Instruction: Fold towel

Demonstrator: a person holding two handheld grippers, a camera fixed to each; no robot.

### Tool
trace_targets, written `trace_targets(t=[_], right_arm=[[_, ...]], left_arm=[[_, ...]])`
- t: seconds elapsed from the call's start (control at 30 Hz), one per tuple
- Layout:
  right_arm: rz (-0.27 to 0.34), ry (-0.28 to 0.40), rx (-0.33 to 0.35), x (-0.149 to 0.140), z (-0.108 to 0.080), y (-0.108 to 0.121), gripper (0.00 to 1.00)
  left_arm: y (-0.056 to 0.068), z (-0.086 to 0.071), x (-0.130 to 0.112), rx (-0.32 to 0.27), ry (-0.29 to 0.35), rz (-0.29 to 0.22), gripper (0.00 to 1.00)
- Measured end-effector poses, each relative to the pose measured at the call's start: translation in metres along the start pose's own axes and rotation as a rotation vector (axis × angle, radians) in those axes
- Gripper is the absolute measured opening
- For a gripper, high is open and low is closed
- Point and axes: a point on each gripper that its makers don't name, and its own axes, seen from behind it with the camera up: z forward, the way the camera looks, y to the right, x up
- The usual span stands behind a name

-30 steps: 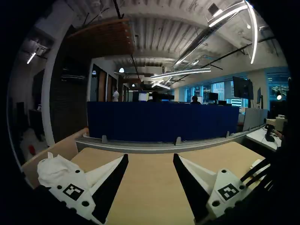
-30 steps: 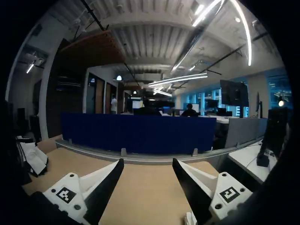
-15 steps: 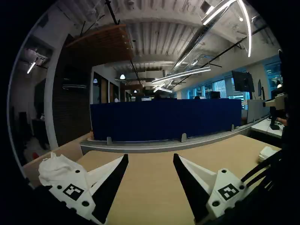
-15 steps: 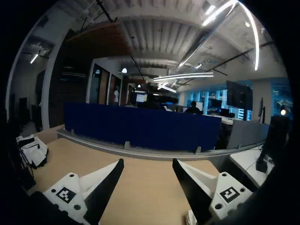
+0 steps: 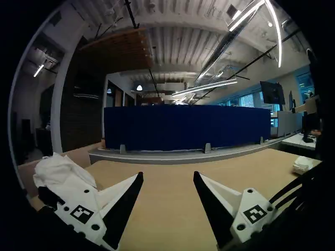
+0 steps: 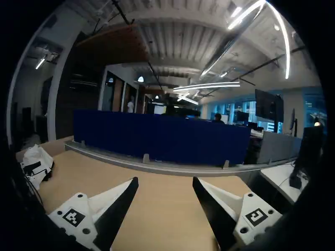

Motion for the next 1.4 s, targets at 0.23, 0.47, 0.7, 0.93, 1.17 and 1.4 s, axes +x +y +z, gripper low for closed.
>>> trace_targets(t=[0.23, 0.47, 0.7, 0.93, 1.17, 1.4], right_arm=[[-0.010, 0.000, 0.007, -0.015, 0.001, -0.005, 1.00], [-0.021, 0.008, 0.023, -0.019, 0.005, -0.012, 1.00], [-0.046, -0.003, 0.041, -0.026, 0.006, -0.020, 1.00], [-0.056, -0.001, 0.050, -0.026, 0.004, -0.022, 1.00], [-0.055, -0.001, 0.054, -0.025, 0.004, -0.023, 1.00], [-0.048, 0.004, 0.057, -0.021, 0.007, -0.023, 1.00]], left_arm=[[-0.009, 0.002, -0.026, 0.017, 0.010, 0.002, 0.89], [-0.019, 0.003, -0.045, 0.030, 0.013, -0.017, 0.89], [-0.021, 0.004, -0.054, 0.031, 0.010, -0.020, 0.89], [-0.019, 0.006, -0.061, 0.030, -0.006, -0.011, 0.89], [-0.015, 0.005, -0.062, 0.024, -0.009, -0.005, 0.89], [-0.016, 0.005, -0.062, 0.033, -0.011, -0.003, 0.89]])
